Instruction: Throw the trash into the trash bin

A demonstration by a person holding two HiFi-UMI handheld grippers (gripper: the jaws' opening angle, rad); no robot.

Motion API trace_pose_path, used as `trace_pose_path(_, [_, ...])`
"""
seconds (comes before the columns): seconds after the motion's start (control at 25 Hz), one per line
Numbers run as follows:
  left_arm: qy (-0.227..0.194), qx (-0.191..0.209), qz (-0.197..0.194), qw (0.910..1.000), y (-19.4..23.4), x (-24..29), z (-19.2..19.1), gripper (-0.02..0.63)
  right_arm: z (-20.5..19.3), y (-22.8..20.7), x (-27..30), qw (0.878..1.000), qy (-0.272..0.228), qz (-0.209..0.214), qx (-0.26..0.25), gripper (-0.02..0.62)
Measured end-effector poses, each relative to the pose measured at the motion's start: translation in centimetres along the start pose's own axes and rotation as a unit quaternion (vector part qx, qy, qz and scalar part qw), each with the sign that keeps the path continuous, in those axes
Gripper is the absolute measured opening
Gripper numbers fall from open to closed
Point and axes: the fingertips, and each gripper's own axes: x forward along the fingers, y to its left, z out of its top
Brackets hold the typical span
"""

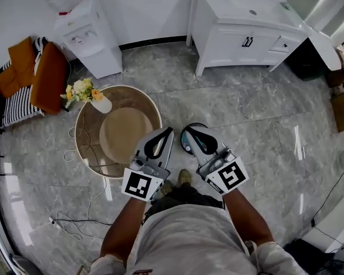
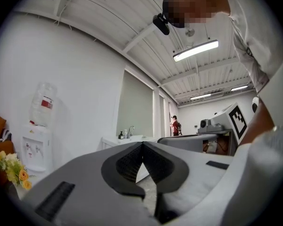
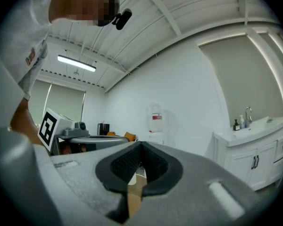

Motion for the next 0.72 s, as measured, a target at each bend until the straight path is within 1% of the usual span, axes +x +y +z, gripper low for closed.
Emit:
trace_pose_path(0.28, [-0.001,0.005,0.001,1.0,-1.1,-2.0,1.5,0.0,1.3,2.2,-0.8,1.0,-0.007,0.016,-0.004,0.0])
trace_pose_path(0.72, [-0.019,0.005,0.001,0.9998,-2.2,-2.6,3.4,0.0,2.7,3.1,-1.5,1.0,-0.013,0.024,-0.01,0.0])
